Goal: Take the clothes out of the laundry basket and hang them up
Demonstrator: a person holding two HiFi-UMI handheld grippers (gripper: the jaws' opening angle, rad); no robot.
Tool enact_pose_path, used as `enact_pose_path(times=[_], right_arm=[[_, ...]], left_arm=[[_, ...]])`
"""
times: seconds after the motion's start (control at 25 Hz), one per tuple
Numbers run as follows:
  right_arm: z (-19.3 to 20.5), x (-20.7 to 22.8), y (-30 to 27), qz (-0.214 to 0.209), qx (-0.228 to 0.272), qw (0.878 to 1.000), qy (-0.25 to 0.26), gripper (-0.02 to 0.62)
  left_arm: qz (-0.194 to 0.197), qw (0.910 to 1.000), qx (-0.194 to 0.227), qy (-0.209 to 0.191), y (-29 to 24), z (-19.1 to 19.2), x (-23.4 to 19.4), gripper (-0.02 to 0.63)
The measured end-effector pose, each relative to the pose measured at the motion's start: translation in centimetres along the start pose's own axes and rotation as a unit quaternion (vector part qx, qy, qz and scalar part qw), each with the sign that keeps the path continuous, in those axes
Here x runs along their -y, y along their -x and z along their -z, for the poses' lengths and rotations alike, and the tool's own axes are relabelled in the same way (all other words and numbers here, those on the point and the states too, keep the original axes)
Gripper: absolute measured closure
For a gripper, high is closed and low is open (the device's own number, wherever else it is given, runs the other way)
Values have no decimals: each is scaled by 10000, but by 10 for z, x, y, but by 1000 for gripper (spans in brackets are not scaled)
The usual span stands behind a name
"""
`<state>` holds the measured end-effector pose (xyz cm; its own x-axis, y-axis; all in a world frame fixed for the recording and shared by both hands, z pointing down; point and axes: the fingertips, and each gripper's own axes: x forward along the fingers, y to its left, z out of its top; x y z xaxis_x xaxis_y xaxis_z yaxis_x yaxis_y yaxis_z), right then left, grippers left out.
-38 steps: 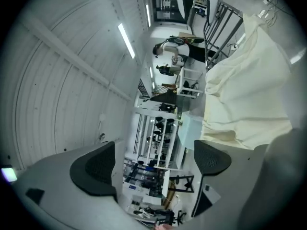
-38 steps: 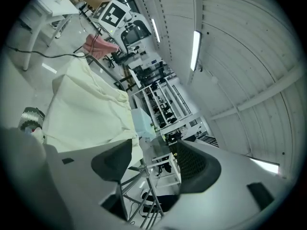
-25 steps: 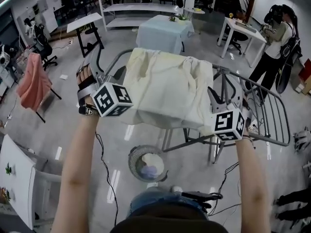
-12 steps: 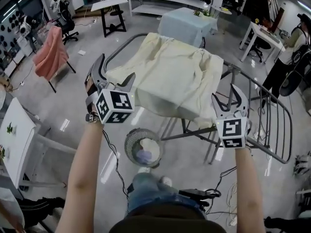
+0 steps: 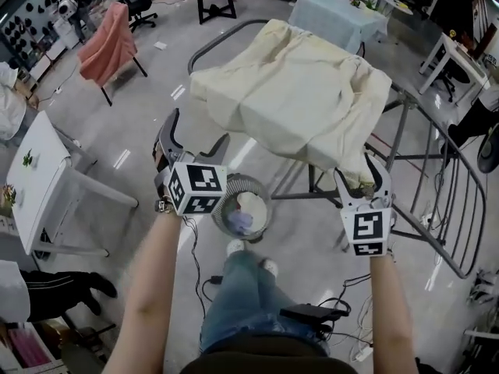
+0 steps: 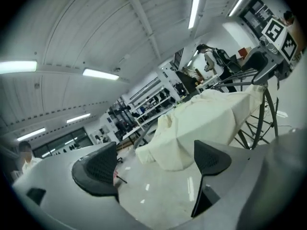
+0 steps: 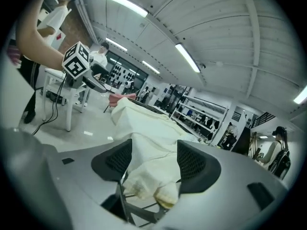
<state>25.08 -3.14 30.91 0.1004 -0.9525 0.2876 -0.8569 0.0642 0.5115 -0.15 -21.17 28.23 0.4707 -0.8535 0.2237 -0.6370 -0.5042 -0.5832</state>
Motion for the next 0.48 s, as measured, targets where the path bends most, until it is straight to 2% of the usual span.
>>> enact_pose_path(times=[0.2, 0.48], right_arm=[[28, -51, -9, -516, -253, 9983, -57, 321], [61, -113, -20, -1113, -591, 9913, -373, 321]], left_arm=[[103, 9982, -456, 370, 17, 55, 24, 117], [249, 9904, -1065, 851, 34, 125, 52, 117]])
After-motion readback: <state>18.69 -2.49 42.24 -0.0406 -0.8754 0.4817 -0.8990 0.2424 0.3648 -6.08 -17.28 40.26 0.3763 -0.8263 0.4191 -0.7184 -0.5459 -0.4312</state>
